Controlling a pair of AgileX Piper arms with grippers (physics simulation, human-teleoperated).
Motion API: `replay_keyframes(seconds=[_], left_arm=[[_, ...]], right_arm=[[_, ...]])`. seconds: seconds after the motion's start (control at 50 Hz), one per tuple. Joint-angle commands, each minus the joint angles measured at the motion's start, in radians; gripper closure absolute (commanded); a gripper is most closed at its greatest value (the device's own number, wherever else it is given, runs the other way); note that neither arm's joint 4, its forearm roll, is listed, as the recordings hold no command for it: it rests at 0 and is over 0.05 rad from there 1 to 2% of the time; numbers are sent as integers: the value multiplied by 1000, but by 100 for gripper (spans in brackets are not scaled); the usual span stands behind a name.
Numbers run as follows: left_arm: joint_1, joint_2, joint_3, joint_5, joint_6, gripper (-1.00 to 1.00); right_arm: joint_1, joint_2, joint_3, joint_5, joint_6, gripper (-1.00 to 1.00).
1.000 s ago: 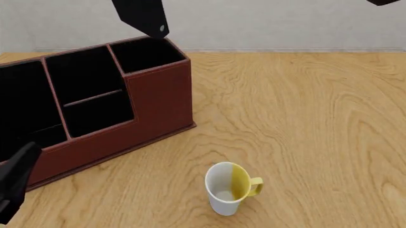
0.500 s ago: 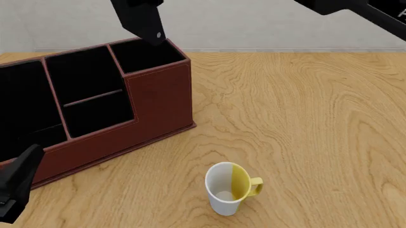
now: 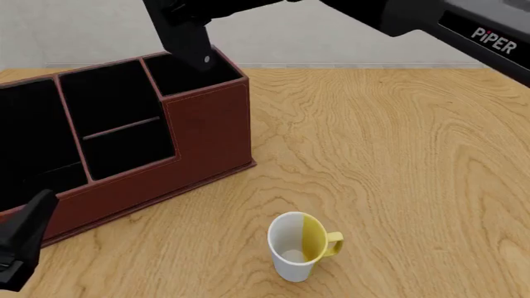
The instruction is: Pick up the book and place it in the right compartment of the caddy.
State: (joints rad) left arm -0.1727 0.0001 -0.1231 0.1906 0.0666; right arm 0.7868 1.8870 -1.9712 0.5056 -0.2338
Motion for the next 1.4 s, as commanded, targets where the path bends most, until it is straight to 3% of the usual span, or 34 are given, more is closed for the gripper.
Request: replay_keyframes(seconds=[0.02, 1.4], left_arm=[[6, 0, 9, -7, 1, -100], [31, 0, 16, -16, 2, -100]], right_arm=[[3, 6, 7, -32, 43, 100], [-8, 83, 93, -155, 120, 100]])
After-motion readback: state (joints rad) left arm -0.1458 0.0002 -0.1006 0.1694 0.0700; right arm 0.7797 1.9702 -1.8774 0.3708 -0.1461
